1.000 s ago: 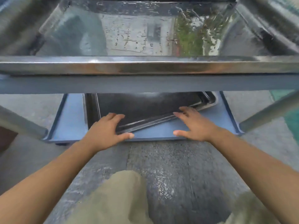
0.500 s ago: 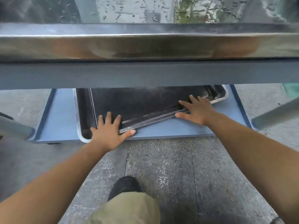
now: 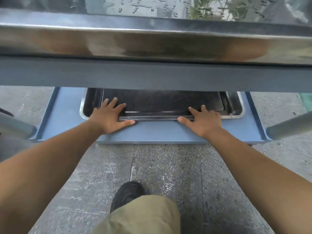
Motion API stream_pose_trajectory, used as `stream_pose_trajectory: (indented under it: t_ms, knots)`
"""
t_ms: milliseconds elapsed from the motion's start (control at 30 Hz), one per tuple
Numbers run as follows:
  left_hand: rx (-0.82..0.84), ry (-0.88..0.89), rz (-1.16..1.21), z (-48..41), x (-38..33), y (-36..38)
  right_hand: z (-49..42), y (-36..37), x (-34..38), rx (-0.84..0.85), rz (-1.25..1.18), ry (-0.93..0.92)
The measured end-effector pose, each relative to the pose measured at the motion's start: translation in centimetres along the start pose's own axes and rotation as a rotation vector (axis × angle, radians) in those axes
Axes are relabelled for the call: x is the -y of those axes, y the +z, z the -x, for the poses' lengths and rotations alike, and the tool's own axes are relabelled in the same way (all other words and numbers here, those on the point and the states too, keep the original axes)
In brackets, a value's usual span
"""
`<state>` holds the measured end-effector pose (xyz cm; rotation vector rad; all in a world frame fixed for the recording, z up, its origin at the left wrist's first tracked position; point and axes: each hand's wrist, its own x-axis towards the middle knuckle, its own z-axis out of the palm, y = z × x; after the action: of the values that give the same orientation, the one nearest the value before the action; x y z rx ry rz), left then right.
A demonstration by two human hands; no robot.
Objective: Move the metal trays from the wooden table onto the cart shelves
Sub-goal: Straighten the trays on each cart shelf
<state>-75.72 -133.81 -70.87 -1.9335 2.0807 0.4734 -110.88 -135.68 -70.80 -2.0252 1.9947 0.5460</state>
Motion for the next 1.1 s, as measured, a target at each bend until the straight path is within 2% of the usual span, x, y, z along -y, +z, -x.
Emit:
stream_pose_trajectory:
  t_ms: [167,300,1100]
  knots:
    - [0.05,-0.016,-0.012,-0.6,-0.9,-0.5,-0.9,-0.7,-2.4,-0.041,0.007,-0.045]
    - [0.058,-0.056,0.042,-0.5,-1.6,-0.4,-1.7,-0.5,-5.0,0.051,-0.077,-0.088]
    - [0.024,-0.05,-0.025,4.5,-1.5,2.7,3.8,2.6,-4.5,0.079,-0.093,-0.053]
